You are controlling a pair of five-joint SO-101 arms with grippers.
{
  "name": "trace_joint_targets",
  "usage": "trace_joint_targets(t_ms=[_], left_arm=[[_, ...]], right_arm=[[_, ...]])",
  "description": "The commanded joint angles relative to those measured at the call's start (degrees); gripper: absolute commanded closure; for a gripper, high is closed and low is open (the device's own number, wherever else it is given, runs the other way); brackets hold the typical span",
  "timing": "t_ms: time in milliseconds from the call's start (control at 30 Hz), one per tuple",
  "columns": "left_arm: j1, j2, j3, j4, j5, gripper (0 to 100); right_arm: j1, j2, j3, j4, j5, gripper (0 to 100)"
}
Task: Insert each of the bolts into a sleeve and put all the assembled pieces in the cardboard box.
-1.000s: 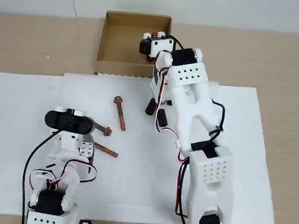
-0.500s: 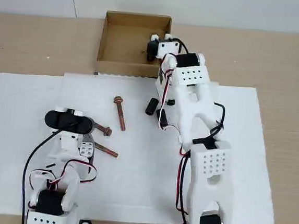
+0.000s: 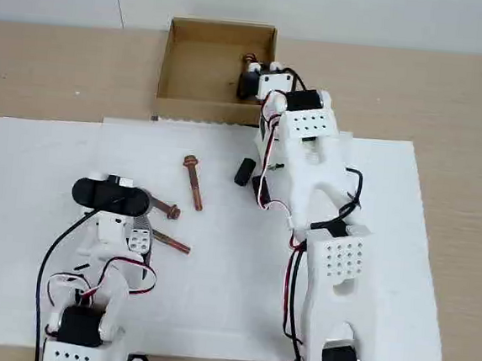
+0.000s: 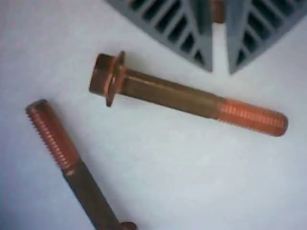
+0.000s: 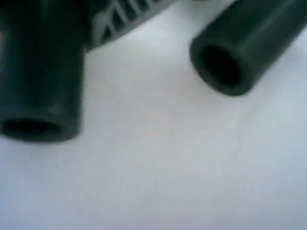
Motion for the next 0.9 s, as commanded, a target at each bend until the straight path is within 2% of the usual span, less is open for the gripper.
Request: trace_joint_targets(t_ms=[0, 233, 567, 867], left_arm=[[-0.35, -0.62, -0.40, -1.14, 0.00, 99], [-0.35, -0.62, -0.40, -1.14, 0.00, 99], [-0.35, -0.62, -0.40, -1.14, 0.00, 99], [-0.35, -0.62, -0.40, -1.14, 0.00, 99]], right_arm=[[-0.31, 0.04, -0.26, -1.01, -0.26, 98.5], [-1.36, -0.40, -0.26, -0.22, -0.35, 98.9], [-1.45, -8.40, -0.97, 12.88, -0.26, 99.6], [-1.63, -14.46, 5.36, 13.58, -0.53, 99.5]])
